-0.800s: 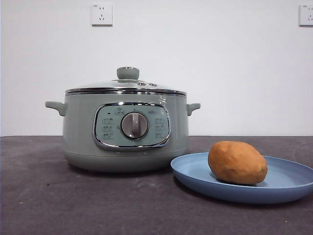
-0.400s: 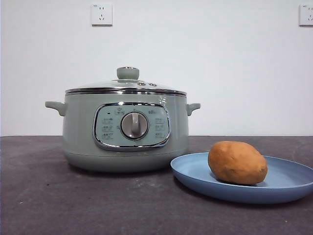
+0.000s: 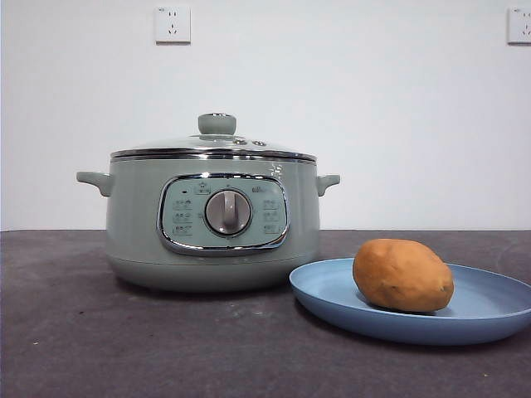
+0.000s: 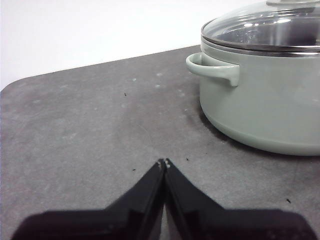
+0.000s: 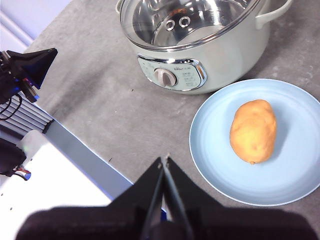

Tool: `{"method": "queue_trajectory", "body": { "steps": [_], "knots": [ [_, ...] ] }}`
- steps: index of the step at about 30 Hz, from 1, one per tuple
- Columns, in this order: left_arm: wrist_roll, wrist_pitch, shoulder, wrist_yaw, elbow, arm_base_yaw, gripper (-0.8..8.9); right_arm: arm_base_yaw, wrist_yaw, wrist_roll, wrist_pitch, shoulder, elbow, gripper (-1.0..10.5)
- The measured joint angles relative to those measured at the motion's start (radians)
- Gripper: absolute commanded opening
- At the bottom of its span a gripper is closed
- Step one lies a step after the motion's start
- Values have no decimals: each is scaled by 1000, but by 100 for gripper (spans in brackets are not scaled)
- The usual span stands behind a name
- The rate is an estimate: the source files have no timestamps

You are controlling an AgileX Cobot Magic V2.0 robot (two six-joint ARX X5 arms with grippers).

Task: Take the potato out from the steamer,put the potato on the plate,close the lid

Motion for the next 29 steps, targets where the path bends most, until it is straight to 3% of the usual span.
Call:
{"method": "queue_trajectory", "body": {
  "steps": [6, 9, 13, 20, 29],
  "knots": [
    [0, 0, 0, 0, 0, 0, -4, -19, 50, -18, 14, -11, 0, 1],
    [0, 0, 0, 0, 0, 0, -4, -98, 124, -37, 81, -60, -3, 1],
    [0, 0, 0, 2, 0, 0, -4, -253, 123, -50, 240, -169, -69, 1],
    [0, 0, 0, 2, 0, 0, -4, -474, 132, -55, 561, -391, -363, 1],
    [0, 0, 0, 2, 0, 0, -4, -520, 132, -27, 813, -599, -749, 1]
  ]
}}
